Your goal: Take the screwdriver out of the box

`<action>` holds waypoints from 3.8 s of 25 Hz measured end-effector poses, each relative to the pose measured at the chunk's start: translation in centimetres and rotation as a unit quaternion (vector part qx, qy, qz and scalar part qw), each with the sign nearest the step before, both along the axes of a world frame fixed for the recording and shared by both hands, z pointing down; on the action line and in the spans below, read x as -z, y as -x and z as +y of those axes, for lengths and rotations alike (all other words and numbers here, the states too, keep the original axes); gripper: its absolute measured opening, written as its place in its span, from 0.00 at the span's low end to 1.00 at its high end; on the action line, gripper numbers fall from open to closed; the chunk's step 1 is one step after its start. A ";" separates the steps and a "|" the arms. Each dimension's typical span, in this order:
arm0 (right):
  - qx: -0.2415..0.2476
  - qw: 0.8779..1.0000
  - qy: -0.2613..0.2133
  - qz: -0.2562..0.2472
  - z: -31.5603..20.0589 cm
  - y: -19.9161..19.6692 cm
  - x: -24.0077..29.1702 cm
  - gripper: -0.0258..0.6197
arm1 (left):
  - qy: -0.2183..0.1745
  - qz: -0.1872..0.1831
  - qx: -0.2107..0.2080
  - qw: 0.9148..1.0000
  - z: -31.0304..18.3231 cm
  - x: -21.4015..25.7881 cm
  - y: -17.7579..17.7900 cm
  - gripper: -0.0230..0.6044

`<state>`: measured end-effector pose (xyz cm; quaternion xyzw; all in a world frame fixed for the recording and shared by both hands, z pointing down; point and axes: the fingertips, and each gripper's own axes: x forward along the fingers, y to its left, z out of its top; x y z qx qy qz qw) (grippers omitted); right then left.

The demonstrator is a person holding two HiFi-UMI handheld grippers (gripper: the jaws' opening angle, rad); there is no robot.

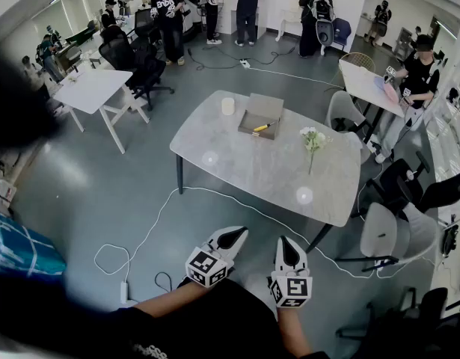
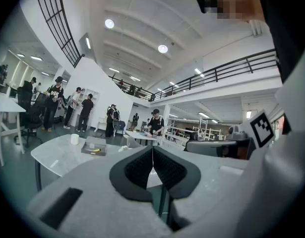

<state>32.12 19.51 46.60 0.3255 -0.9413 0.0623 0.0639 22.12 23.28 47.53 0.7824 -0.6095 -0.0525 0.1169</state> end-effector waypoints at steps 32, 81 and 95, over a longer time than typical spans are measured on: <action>-0.006 0.995 0.081 0.051 -20.4 25.5 -4.2 0.06 | 0.016 0.011 -0.022 1.000 -24.4 -1.3 27.9 0.06; -0.124 0.978 0.168 0.011 -51.4 26.7 -13.9 0.06 | 0.265 -0.117 -0.157 0.944 -65.3 -26.0 34.1 0.26; -0.197 0.959 0.202 0.025 -53.1 19.7 -17.4 0.06 | 0.394 -0.246 -0.203 0.862 -69.6 -39.9 32.2 0.30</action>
